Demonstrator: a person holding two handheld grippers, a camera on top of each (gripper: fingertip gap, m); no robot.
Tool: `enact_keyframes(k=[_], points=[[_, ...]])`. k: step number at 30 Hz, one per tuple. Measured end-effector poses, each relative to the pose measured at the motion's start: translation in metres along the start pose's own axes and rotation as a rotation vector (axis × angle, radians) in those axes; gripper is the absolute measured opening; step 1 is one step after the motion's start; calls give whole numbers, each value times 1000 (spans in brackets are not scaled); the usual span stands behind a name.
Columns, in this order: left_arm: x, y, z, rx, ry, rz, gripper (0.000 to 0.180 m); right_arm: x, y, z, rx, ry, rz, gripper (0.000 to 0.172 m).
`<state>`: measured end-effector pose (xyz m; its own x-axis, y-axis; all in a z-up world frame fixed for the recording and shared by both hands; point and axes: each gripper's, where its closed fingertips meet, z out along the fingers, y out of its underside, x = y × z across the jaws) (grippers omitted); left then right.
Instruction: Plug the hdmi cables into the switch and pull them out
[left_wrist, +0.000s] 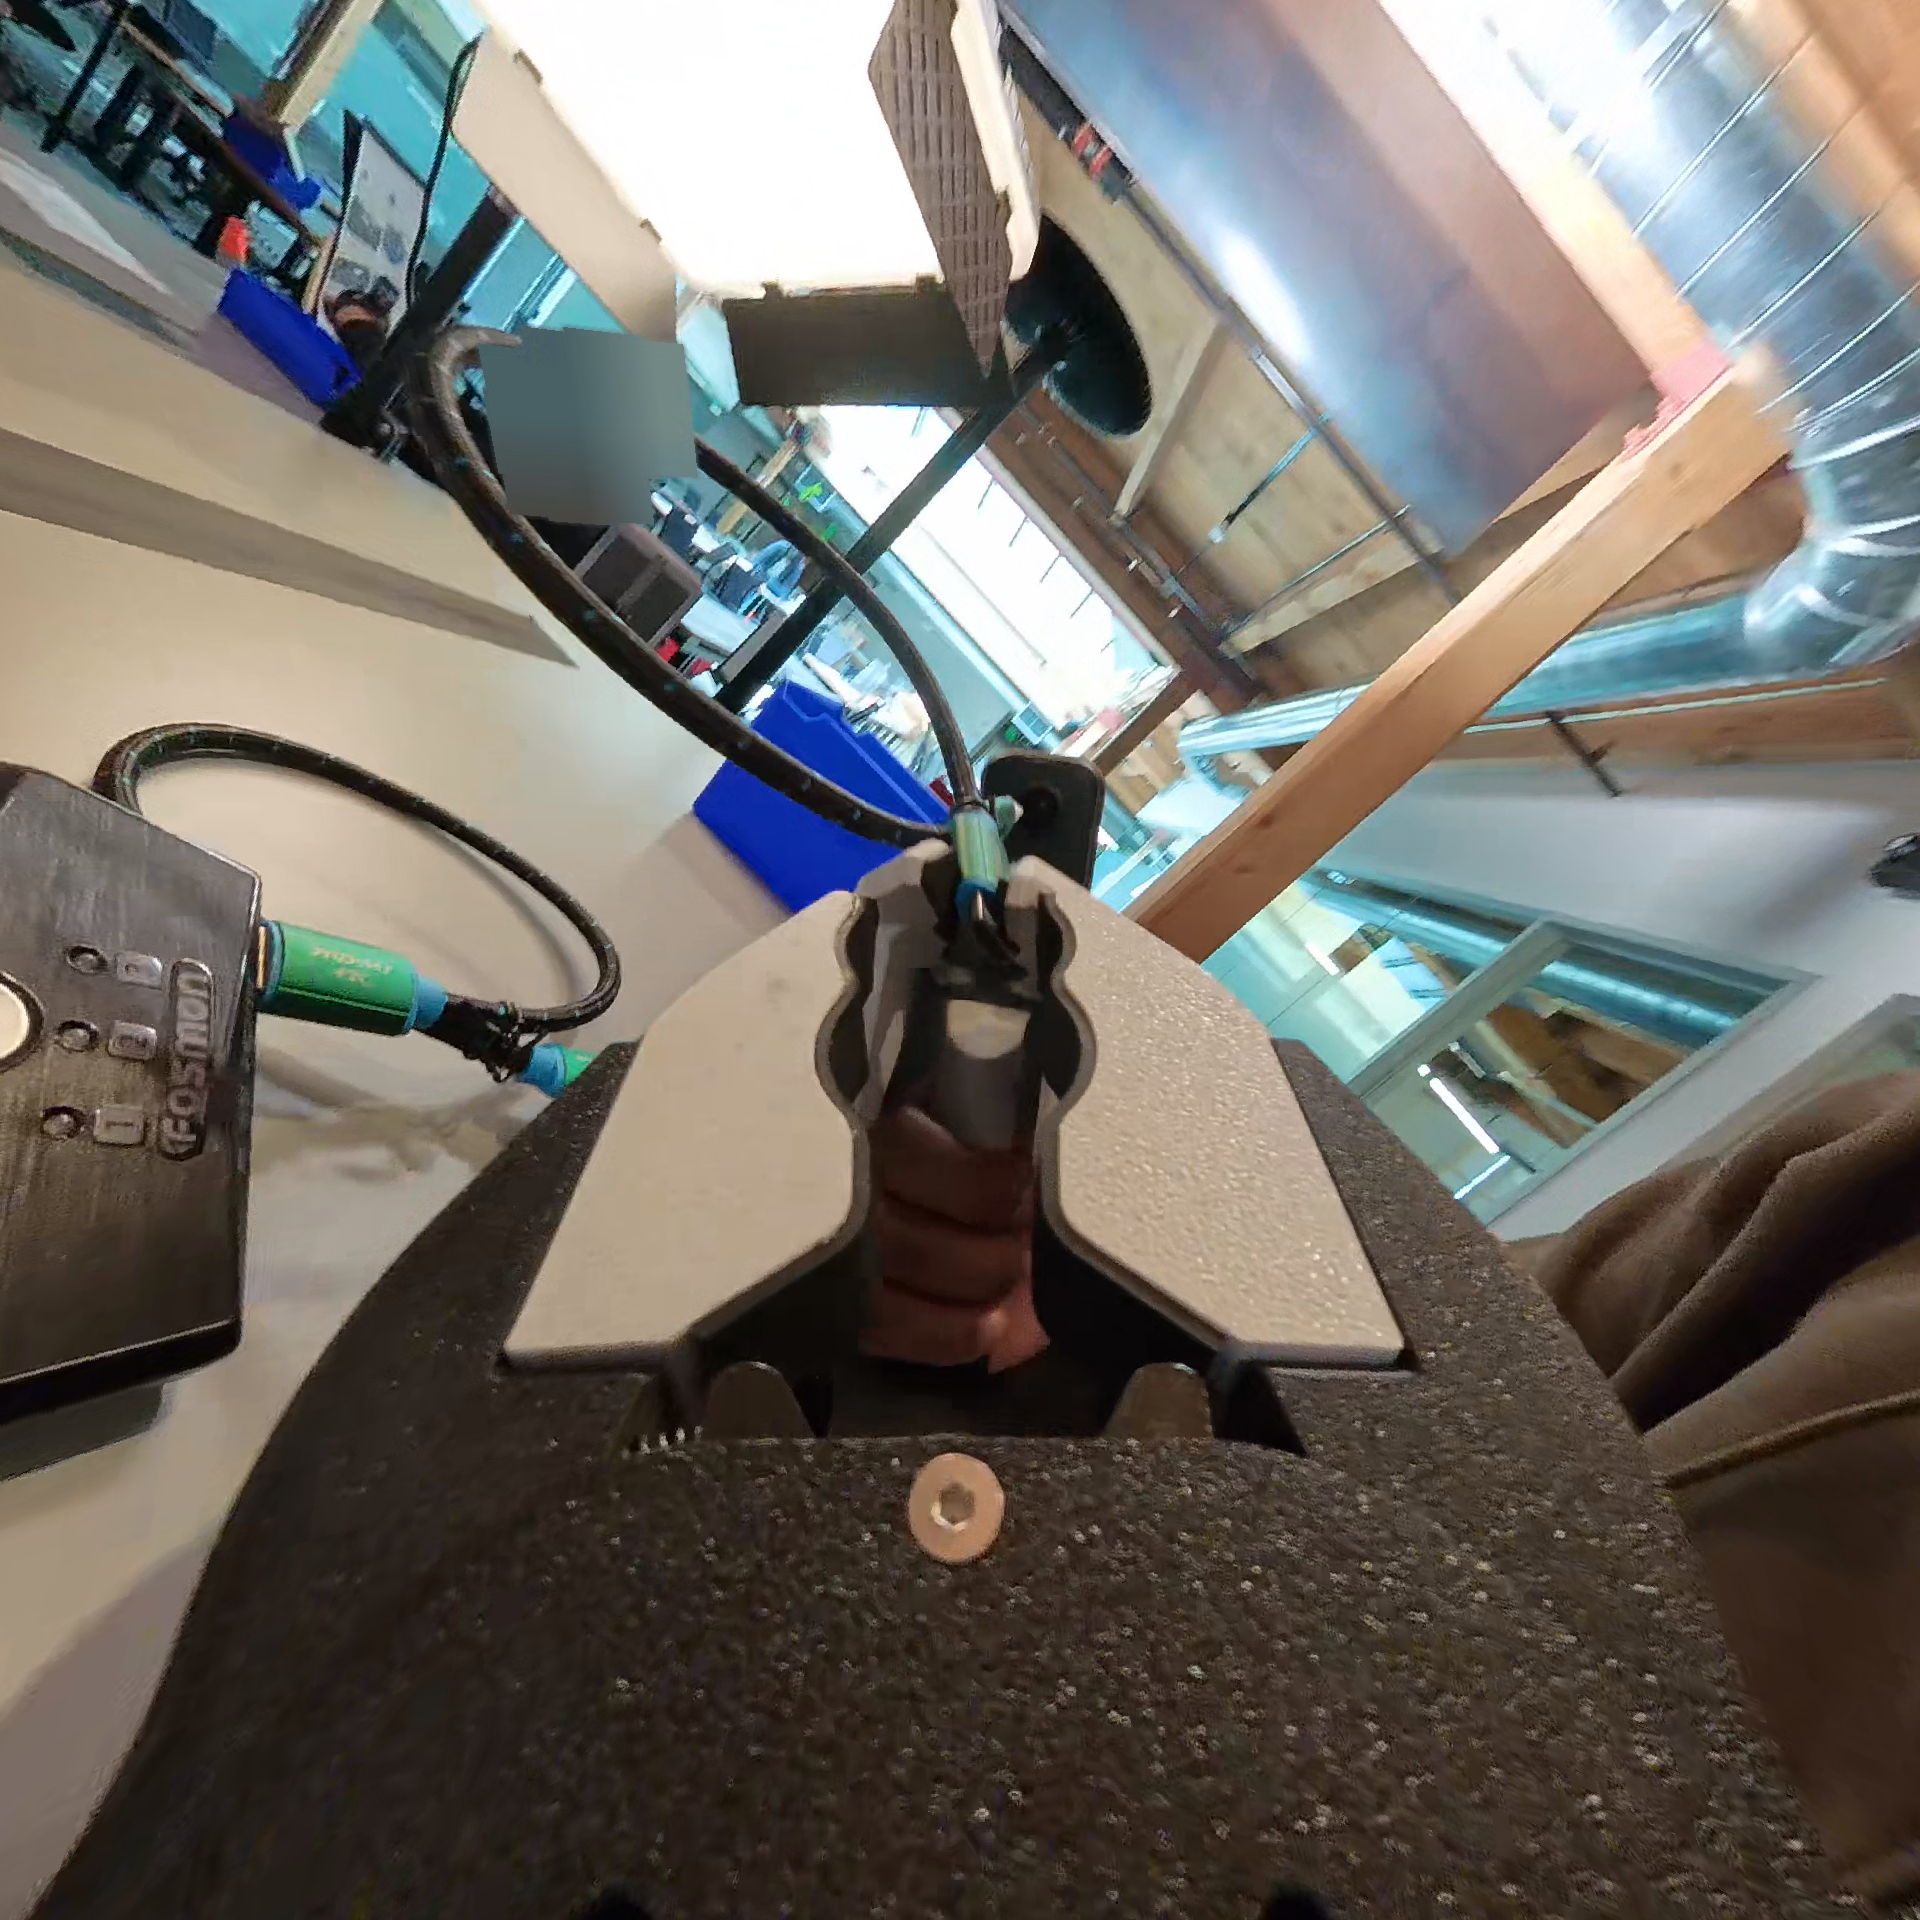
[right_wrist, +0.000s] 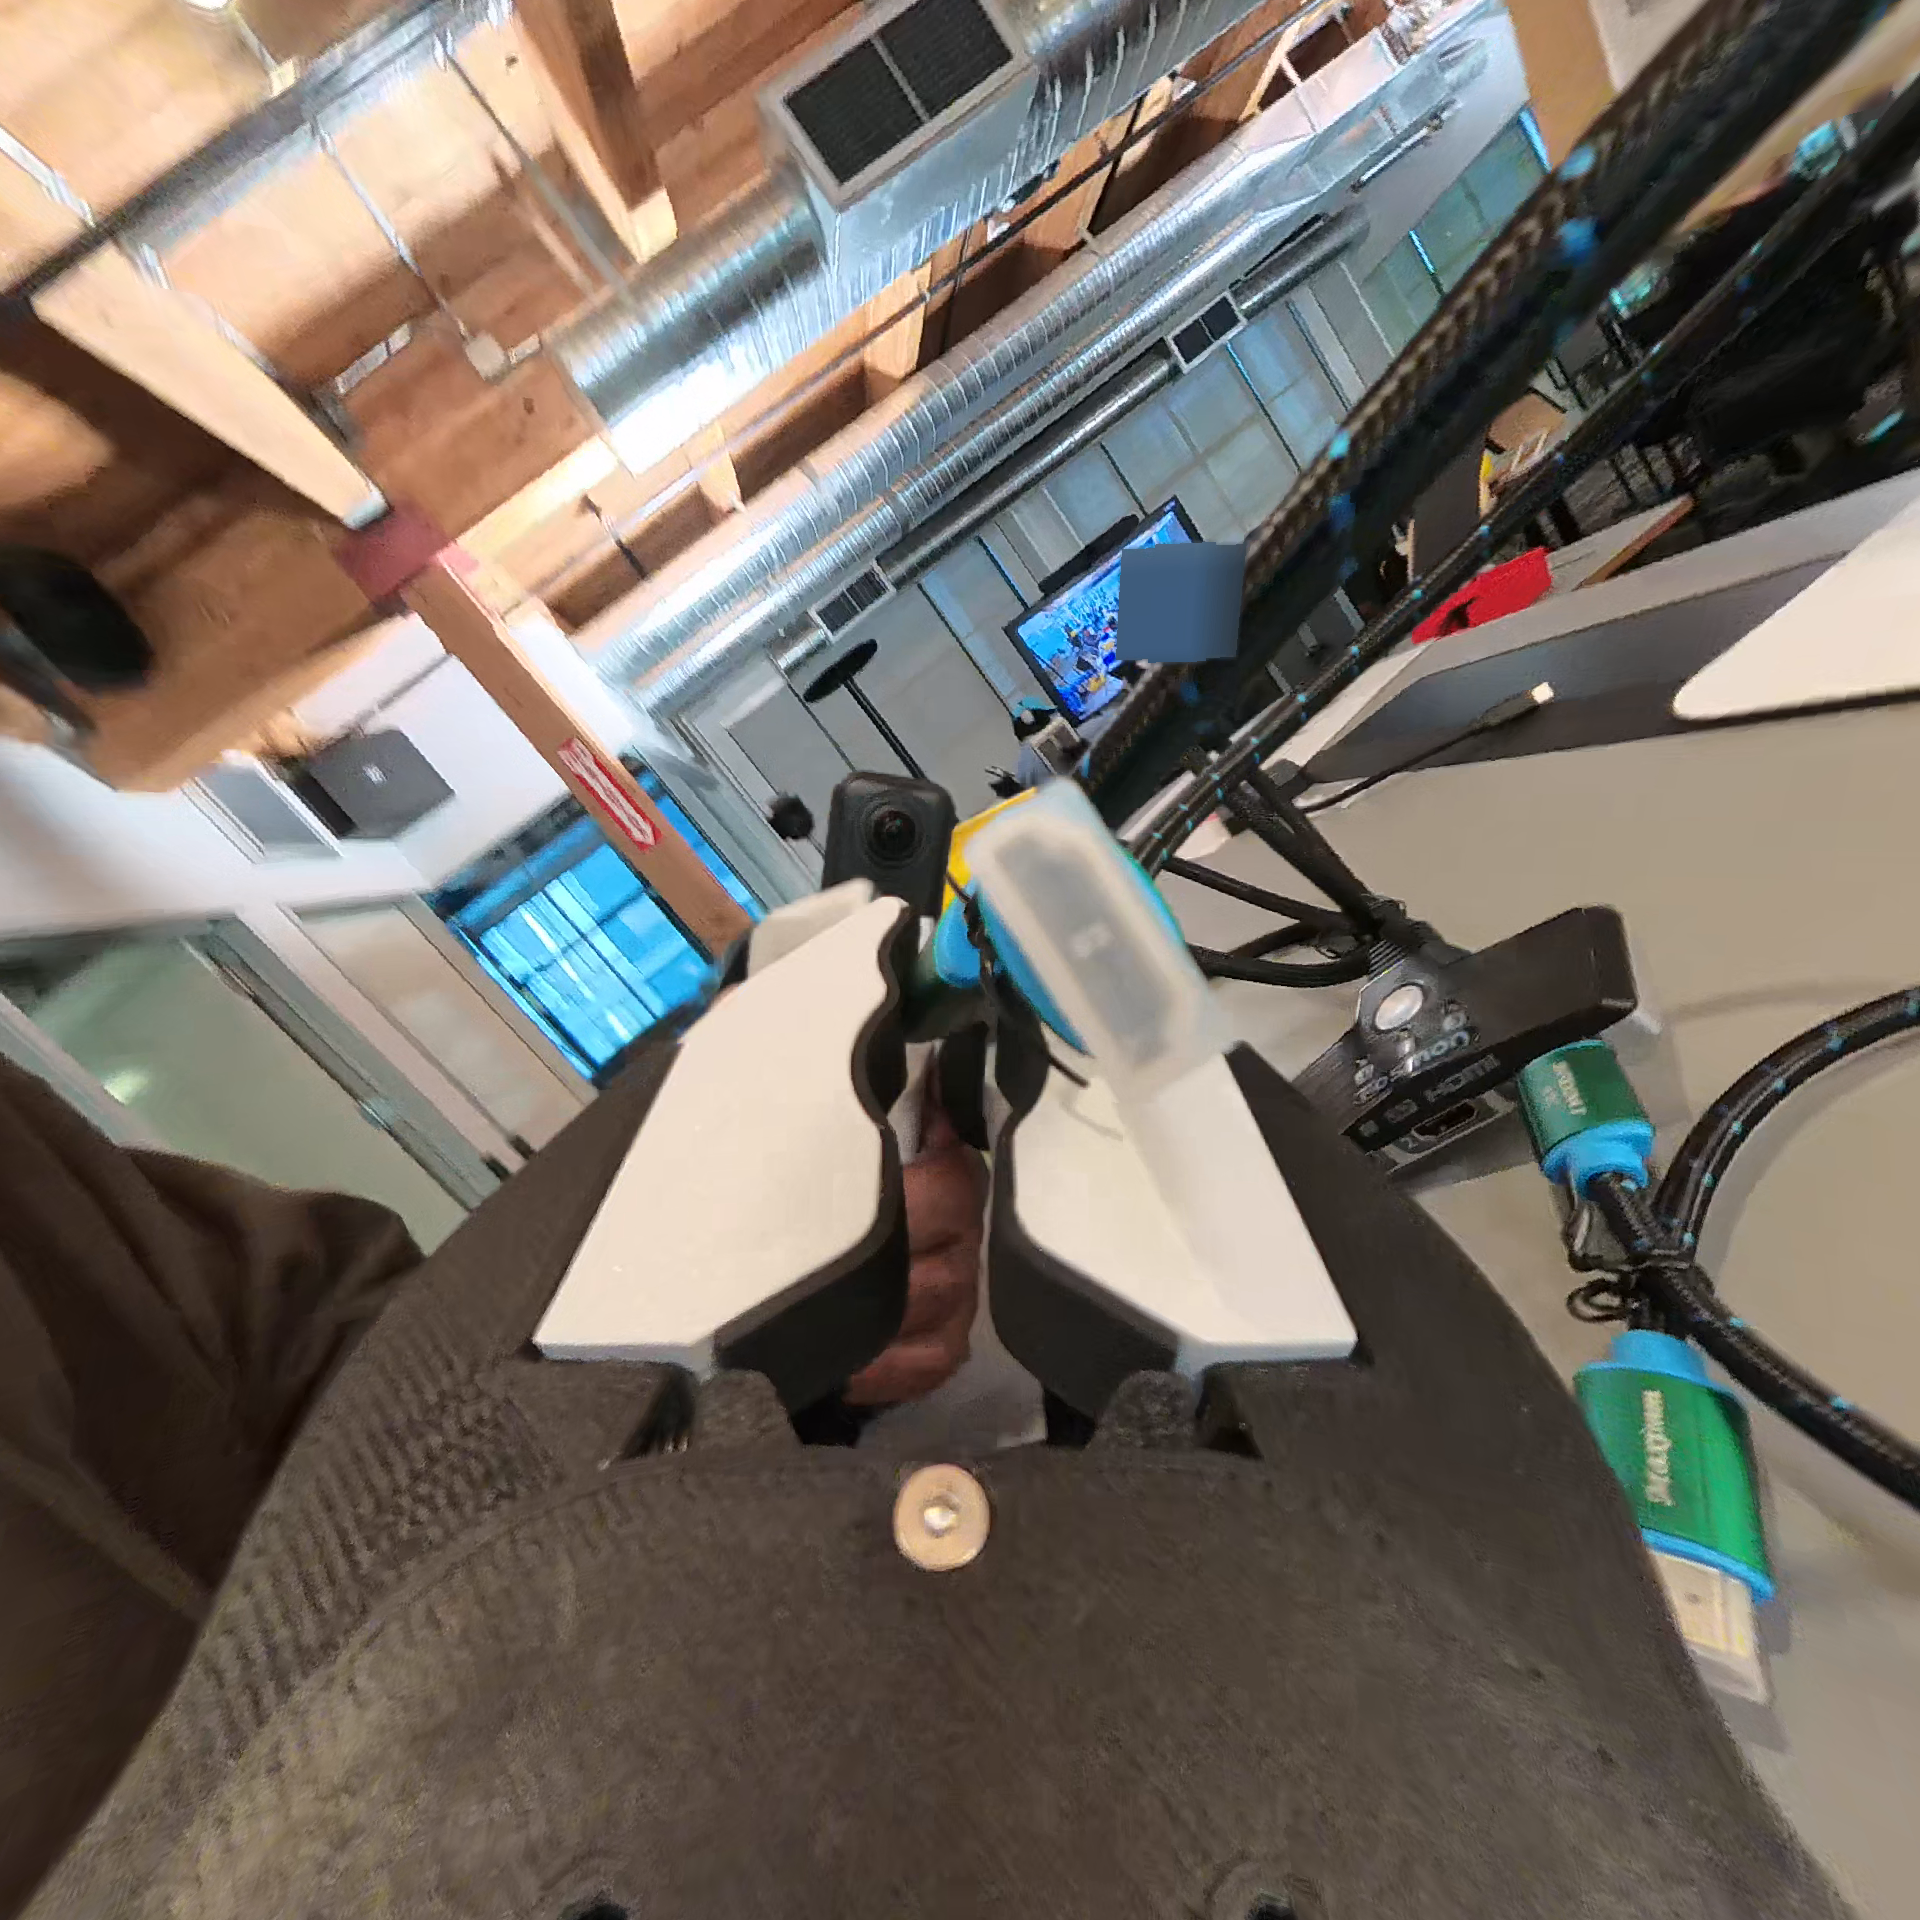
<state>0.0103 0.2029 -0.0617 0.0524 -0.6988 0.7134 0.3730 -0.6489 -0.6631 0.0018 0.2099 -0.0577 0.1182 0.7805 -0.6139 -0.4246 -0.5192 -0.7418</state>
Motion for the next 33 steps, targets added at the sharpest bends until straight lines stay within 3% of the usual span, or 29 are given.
enact_keyframes(k=[1, 8, 10, 12, 15, 19, 22, 27, 33], points=[[0, -5, -1, 24, 20, -23, 29, -3, 2, 0, -17, -3, -49, 12], [-10, -10, 2, -48, 109, -169, 50, -31, 27, 2, -171, -166, -204, 11], [3, -14, 3, -26, 193, -148, 26, -32, 35, 5, -214, -176, -213, 11], [14, -21, 0, 24, 244, -89, 1, -29, 38, 7, -237, -148, -215, 12], [12, -38, -10, 101, 181, 23, 0, -19, 33, 7, -222, -64, -231, 25], [10, -58, -33, 144, 123, 141, 0, 10, 35, -11, -336, 174, -392, 39], [10, -59, -41, 128, 141, 139, 0, 21, 28, -24, -351, 286, -473, 43], [19, -58, -41, 157, 231, 117, 0, 25, 31, -18, -367, 247, -321, 66], [22, -58, -39, 191, 285, 37, 0, 17, 50, -7, -455, 294, -632, 65]])
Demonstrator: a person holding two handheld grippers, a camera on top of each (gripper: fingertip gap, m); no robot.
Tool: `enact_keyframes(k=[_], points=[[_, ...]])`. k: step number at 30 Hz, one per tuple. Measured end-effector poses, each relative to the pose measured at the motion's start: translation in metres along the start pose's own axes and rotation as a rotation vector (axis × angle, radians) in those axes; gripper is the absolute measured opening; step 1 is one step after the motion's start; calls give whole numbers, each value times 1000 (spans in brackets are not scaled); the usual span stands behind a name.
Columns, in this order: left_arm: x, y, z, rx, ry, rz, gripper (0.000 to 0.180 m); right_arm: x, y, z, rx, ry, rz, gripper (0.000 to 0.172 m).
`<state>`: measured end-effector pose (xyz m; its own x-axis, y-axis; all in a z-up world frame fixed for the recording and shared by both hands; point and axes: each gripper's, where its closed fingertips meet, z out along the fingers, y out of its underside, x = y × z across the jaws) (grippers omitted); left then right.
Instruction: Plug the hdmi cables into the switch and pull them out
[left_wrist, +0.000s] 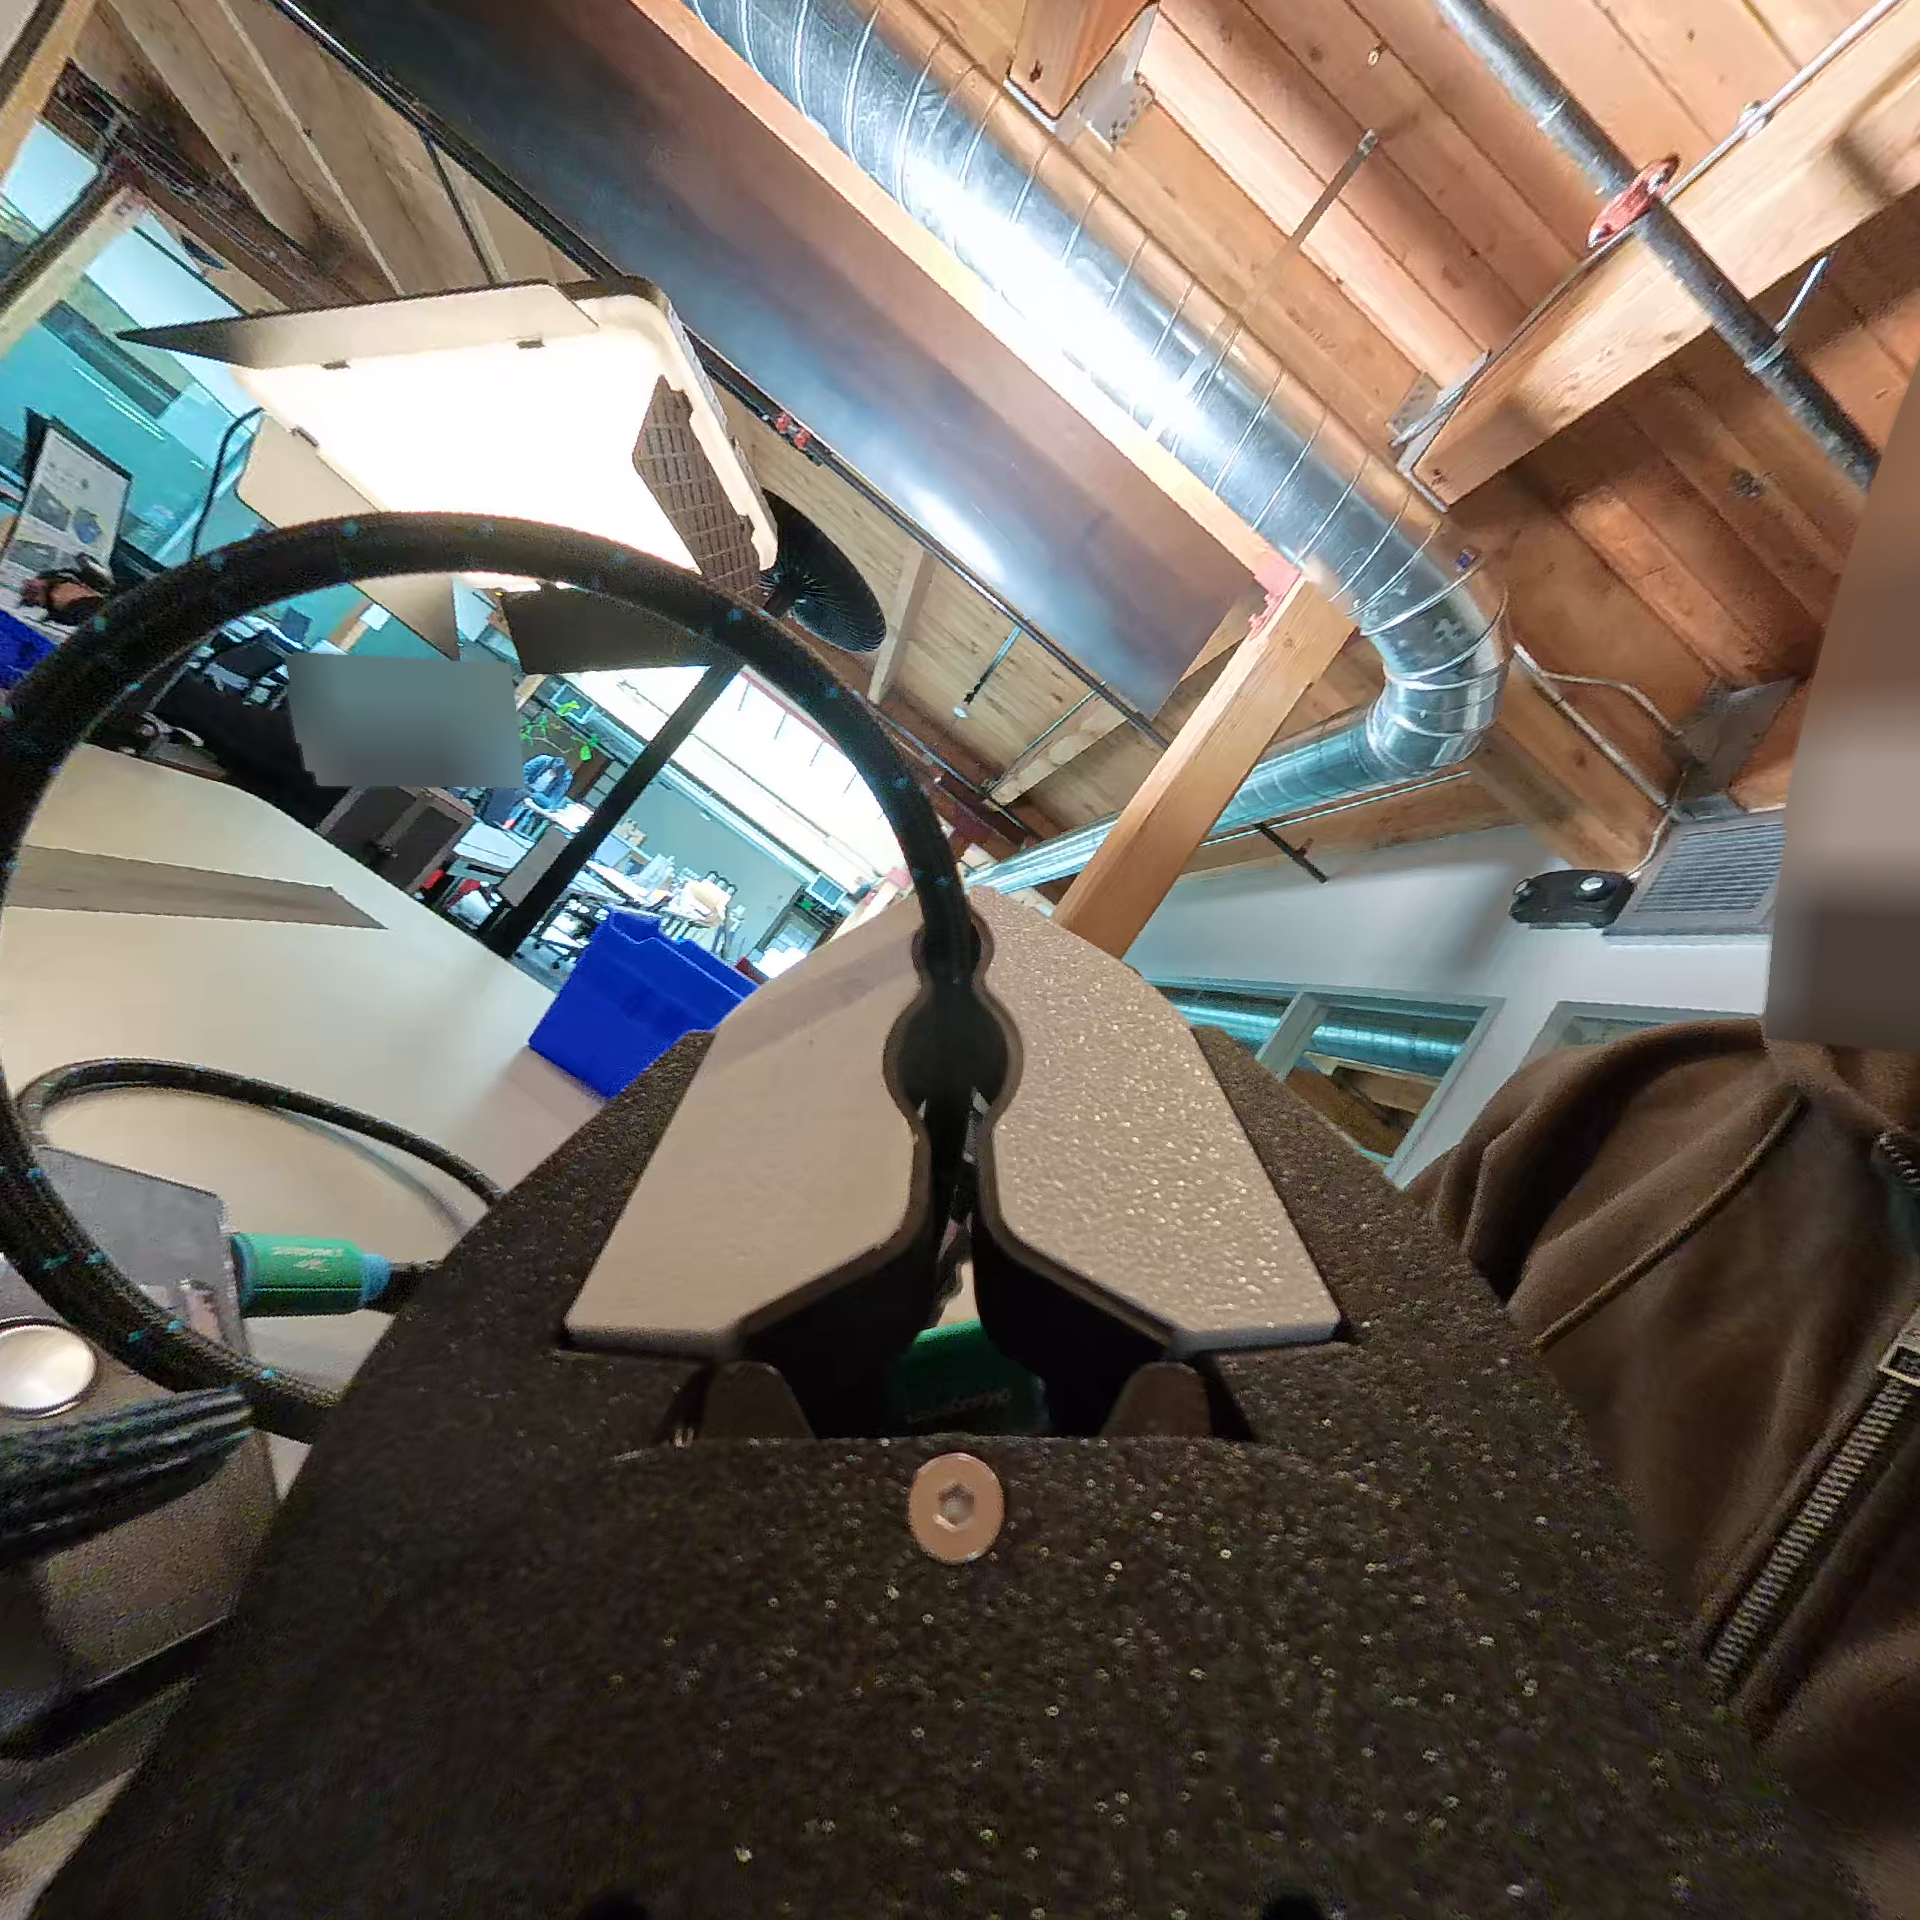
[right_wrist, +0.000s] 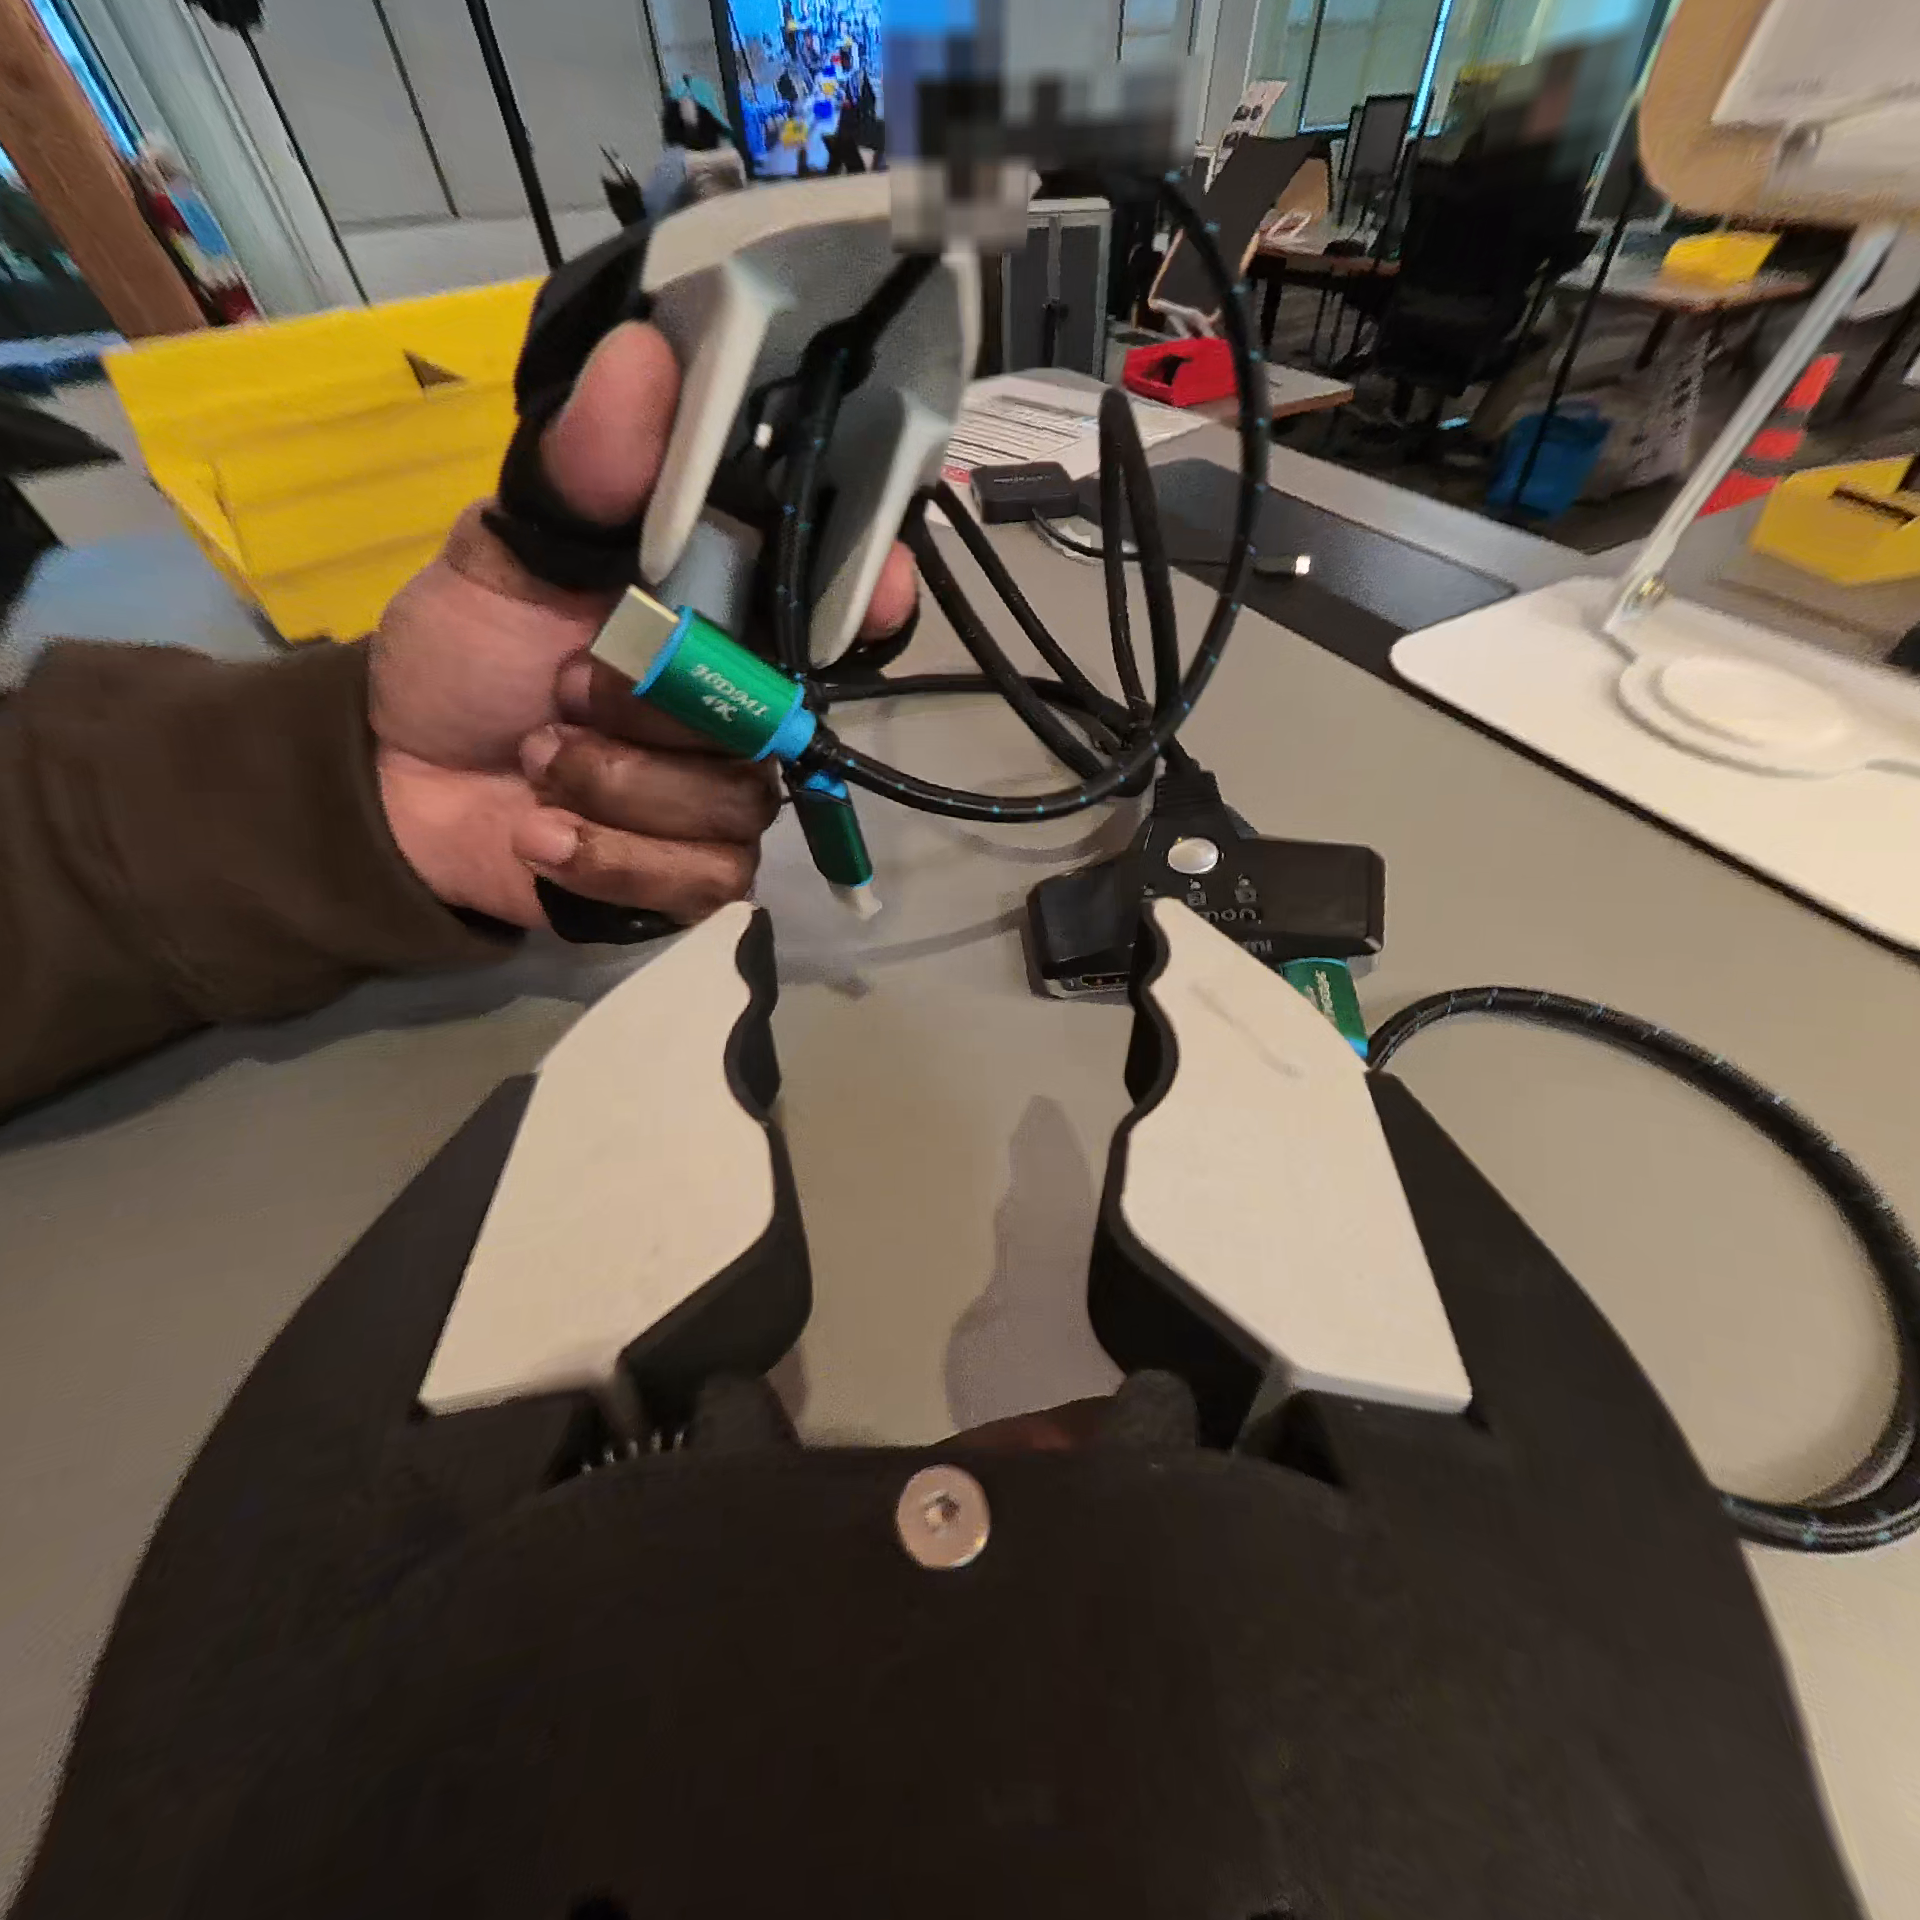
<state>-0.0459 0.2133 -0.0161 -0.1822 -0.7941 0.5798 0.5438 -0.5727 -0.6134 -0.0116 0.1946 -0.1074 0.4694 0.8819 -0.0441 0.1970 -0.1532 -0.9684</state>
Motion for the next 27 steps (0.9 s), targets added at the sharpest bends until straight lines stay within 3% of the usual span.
enact_keyframes(k=[6, 11, 16, 23, 27], points=[[0, 18, 12, -65, 35, -161, 0, -23, 12, 24, -100, 76, -315, 64], [-1, 33, 16, -128, 57, -276, 0, -31, 16, 34, -117, 62, -357, 51], [-1, 35, 16, -139, 54, -279, 0, -33, 19, 35, -138, 55, -388, 28], [-24, 30, 2, -141, -132, -233, 49, 25, 12, 14, -212, 413, -422, 26], [-31, 48, 3, -306, -262, -40, 64, 54, 23, 0, -345, 582, -448, 25]])
